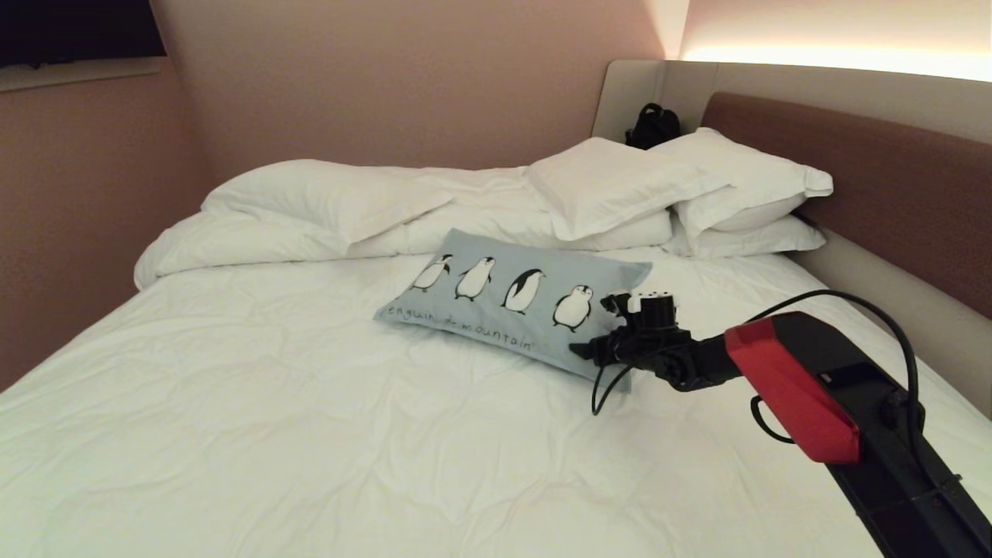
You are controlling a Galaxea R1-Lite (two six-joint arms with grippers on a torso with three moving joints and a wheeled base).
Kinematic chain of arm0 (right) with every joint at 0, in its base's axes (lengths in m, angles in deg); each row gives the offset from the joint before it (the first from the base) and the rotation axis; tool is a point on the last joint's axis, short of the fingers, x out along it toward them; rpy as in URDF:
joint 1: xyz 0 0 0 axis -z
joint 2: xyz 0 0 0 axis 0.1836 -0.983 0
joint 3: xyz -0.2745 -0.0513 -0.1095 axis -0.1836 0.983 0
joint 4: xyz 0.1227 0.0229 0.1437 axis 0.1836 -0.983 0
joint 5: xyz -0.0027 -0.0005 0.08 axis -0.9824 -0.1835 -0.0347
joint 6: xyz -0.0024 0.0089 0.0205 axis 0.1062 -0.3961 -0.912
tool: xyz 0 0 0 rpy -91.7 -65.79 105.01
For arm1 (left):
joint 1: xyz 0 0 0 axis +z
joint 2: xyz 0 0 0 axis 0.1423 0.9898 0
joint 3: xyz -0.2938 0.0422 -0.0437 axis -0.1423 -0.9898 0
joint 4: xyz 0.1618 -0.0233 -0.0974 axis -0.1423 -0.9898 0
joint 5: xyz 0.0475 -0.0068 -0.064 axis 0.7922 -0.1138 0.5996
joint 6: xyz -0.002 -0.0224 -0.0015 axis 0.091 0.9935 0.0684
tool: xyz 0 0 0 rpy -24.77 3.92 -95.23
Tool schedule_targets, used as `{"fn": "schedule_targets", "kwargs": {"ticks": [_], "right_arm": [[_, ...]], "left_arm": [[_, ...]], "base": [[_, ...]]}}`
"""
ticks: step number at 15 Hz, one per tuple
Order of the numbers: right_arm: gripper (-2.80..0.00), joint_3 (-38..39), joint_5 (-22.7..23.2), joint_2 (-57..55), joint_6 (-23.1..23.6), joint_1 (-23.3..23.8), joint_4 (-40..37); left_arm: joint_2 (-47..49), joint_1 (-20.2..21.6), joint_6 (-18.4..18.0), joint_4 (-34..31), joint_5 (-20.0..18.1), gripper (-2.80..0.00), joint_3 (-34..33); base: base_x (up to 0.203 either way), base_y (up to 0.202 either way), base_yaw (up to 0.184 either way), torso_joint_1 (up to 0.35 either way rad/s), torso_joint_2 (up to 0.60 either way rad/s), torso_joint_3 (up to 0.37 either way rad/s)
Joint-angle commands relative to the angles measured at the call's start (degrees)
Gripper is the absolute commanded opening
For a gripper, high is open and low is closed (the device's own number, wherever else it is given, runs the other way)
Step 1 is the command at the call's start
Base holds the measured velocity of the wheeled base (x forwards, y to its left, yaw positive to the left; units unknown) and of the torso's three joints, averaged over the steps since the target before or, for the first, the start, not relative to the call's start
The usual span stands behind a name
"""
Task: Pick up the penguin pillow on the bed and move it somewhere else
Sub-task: Pick up the pillow
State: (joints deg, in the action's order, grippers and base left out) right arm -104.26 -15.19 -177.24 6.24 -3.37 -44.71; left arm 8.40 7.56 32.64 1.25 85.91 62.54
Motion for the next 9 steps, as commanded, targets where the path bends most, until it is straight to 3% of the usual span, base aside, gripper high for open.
{"fn": "schedule_targets", "kwargs": {"ticks": [1, 4, 8, 9], "right_arm": [[0.0, -0.21, 0.1, 0.25, 0.35, -0.03, -3.86], [0.0, -2.15, 0.02, 0.61, 0.61, 0.06, -8.61], [0.0, -2.32, 0.02, 0.61, 1.75, 0.06, -9.4], [-2.8, -2.32, 0.02, 0.61, 1.75, 0.06, -9.4]], "left_arm": [[-0.02, 0.01, 0.04, 0.03, -0.03, -2.8, 0.0], [-0.02, 0.01, 0.04, 0.03, 0.05, -2.8, 0.0], [-0.02, 0.01, 0.04, 0.03, 0.06, -2.8, 0.0], [-0.02, 0.01, 0.04, 0.03, 0.06, -2.8, 0.0]], "base": [[0.0, 0.0, 0.0, 0.0, 0.0, 0.0], [0.0, 0.0, 0.0, 0.0, 0.0, 0.0], [0.0, 0.0, 0.0, 0.0, 0.0, 0.0], [0.0, 0.0, 0.0, 0.0, 0.0, 0.0]]}}
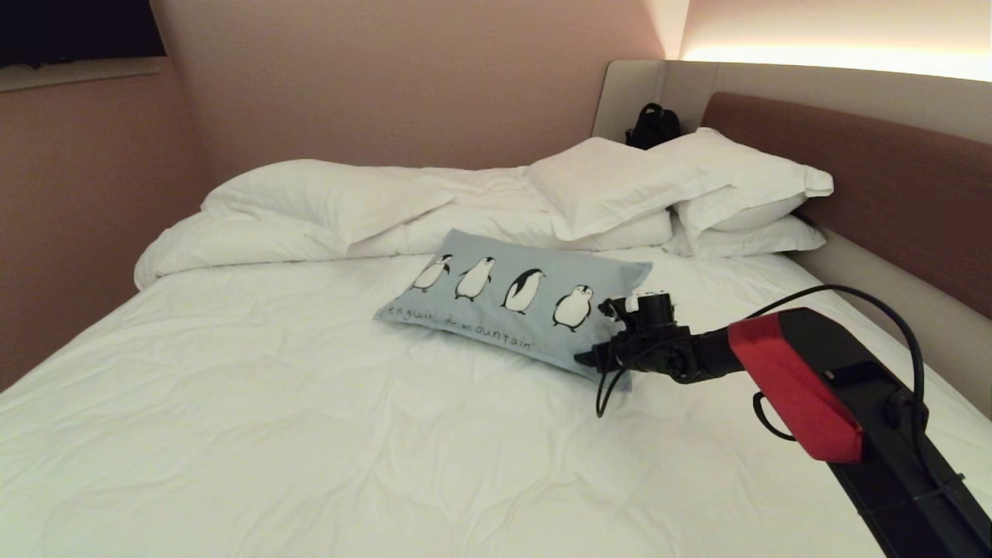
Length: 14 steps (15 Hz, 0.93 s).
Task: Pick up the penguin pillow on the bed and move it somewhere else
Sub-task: Pick up the pillow
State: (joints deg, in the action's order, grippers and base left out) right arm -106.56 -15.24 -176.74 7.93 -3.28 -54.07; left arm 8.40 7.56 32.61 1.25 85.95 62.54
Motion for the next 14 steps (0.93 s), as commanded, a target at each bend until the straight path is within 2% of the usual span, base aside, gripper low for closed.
{"fn": "schedule_targets", "kwargs": {"ticks": [1, 14], "right_arm": [[-2.8, -0.03, 0.07, 0.11, 0.07, -0.03, 0.05], [-2.8, 0.42, 0.18, 1.7, -1.21, -0.03, 0.05]], "left_arm": [[-0.02, 0.01, 0.07, 0.03, 0.03, -2.8, 0.0], [-0.02, 0.01, 0.07, 0.03, 0.02, -2.8, 0.0]], "base": [[0.0, 0.0, 0.0, 0.0, 0.0, 0.0], [0.0, 0.0, 0.0, 0.0, 0.0, 0.0]]}}
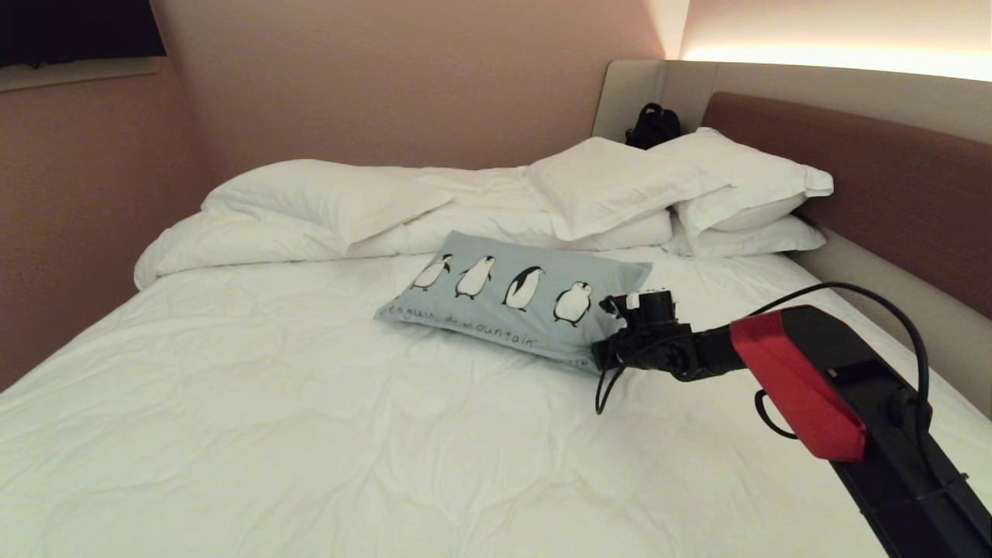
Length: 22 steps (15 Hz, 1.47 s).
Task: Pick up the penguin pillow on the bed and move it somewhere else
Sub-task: Pick up the pillow
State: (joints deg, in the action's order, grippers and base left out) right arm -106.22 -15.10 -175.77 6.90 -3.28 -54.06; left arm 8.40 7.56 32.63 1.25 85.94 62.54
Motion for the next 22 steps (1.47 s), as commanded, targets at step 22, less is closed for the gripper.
{"fn": "schedule_targets", "kwargs": {"ticks": [22], "right_arm": [[-2.8, 49.89, 3.42, 72.4, -5.15, 1.21, -21.64]], "left_arm": [[-0.02, 0.01, 0.05, 0.03, 0.04, -2.8, 0.0]], "base": [[0.0, 0.0, 0.0, 0.0, 0.0, 0.0]]}}
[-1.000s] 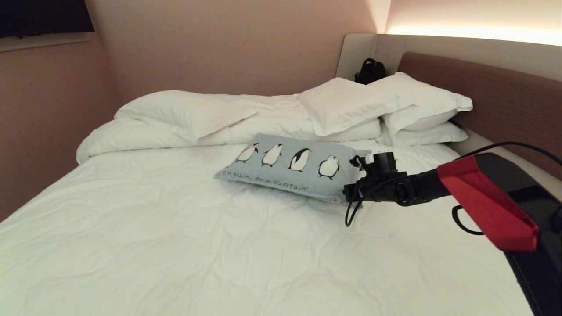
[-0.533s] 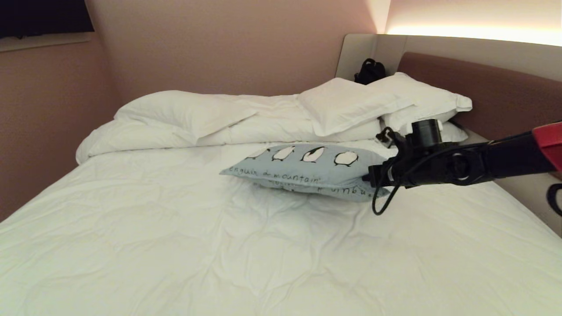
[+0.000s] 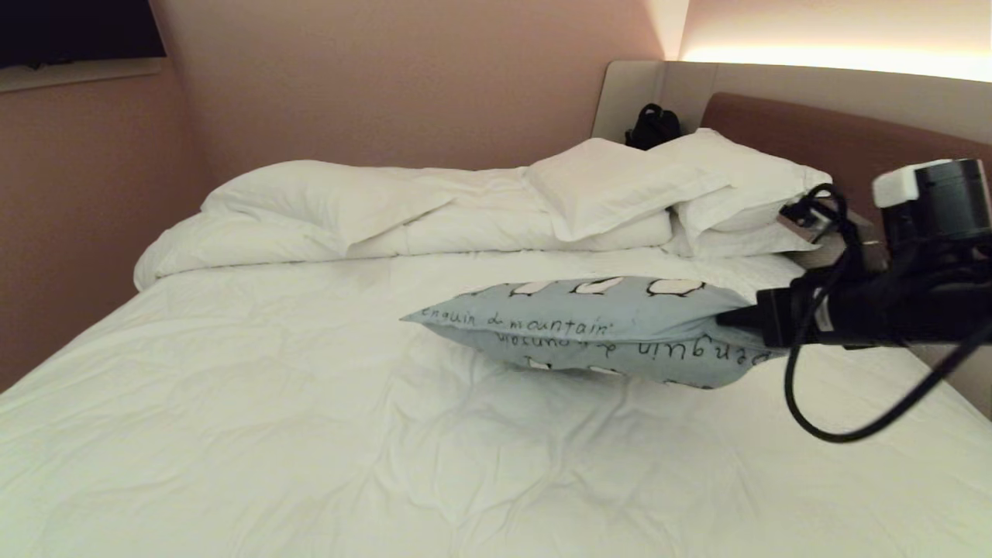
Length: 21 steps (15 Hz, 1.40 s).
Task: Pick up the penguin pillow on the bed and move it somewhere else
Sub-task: Pick up the pillow
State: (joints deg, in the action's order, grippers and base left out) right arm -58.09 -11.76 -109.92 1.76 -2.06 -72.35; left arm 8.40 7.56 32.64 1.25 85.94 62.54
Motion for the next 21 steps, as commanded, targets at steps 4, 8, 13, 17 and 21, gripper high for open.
{"fn": "schedule_targets", "kwargs": {"ticks": [4, 8, 13, 17, 21], "right_arm": [[-2.8, 17.54, 0.08, 19.18, -0.03, -0.01, -9.4], [-2.8, 31.23, 0.03, 23.38, 0.12, 0.01, -9.76], [-2.8, 40.94, 3.08, 25.76, -0.53, -0.01, -9.4], [0.0, 36.93, 3.18, 31.0, -0.07, -0.01, -9.19], [0.0, 30.96, 2.81, 26.05, -0.39, -0.01, -9.3]], "left_arm": [[-0.02, 0.01, 0.04, 0.03, -0.05, -2.8, 0.0], [-0.02, 0.01, 0.04, 0.03, -0.02, -2.8, 0.0], [-0.02, 0.07, 0.04, 0.03, 0.04, -2.8, 0.0], [-0.02, 0.08, 0.04, 0.05, -0.03, -2.8, 0.0], [-0.02, 0.01, 0.04, 0.03, 0.02, -2.8, 0.0]], "base": [[0.0, 0.0, 0.0, 0.0, 0.0, 0.0], [0.0, 0.0, 0.0, 0.0, 0.0, 0.0], [0.0, 0.0, 0.0, 0.0, 0.0, 0.0], [0.0, 0.0, 0.0, 0.0, 0.0, 0.0], [0.0, 0.0, 0.0, 0.0, 0.0, 0.0]]}}
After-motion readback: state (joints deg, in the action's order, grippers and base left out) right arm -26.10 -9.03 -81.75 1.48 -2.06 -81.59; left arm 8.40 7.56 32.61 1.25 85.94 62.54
